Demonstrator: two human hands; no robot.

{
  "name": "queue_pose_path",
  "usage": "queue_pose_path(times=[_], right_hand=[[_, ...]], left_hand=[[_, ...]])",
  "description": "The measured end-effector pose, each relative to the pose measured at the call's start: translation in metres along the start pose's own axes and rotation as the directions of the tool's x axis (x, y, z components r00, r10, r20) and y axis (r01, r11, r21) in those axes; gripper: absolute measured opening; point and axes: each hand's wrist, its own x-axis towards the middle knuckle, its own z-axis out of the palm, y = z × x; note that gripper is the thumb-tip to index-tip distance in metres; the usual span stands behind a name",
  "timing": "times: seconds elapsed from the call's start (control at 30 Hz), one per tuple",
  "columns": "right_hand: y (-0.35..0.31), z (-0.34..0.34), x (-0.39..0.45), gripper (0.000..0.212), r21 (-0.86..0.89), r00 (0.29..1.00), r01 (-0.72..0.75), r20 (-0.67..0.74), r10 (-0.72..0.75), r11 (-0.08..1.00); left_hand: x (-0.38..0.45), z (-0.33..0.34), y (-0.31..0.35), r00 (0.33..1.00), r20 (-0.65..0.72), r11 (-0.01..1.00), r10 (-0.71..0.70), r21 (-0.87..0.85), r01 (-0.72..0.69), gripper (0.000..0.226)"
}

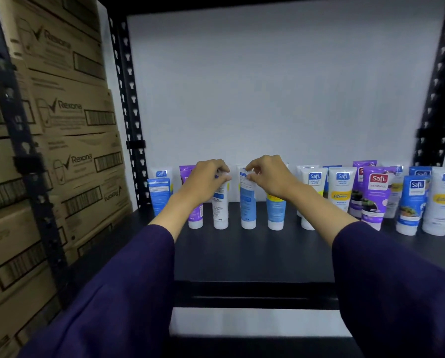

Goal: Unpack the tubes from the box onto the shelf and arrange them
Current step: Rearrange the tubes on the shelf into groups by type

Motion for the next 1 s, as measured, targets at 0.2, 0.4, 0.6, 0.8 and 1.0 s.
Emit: queue_pose_path(times=[0.2,0.4,0.6,0.8,1.0], right_hand=[[-0.002,-0.006,0.004,0.041,0.034,0.993,0.045,0.106,-0.048,0.998],[0.004,-0.009,0.008,0.044,-0.051,0.978,0.131,0.170,-0.121,0.990],[0.000,-0.007,0.010,0.033,-0.093,0.976,0.175,0.145,-0.161,0.980],[0.001,-0.005,0.011,0.025,-0.017,0.983,0.146,0.111,-0.143,0.989],[0.003,-0.007,0.013,0.030,-0.008,0.985,0.130,0.115,-0.128,0.991]], left_hand=[[0.000,0.003,-0.003,0.997,-0.074,0.986,-0.012,-0.166,-0.001,0.011],[-0.002,0.000,-0.005,0.996,-0.053,0.964,-0.079,-0.260,0.062,0.026],[-0.001,-0.002,-0.009,0.994,-0.013,0.963,-0.107,-0.252,0.100,0.031],[0.004,-0.007,-0.009,0.996,0.035,0.990,-0.078,-0.112,0.081,0.040],[0.009,-0.006,-0.010,0.995,0.057,0.997,-0.078,-0.005,0.079,0.040]])
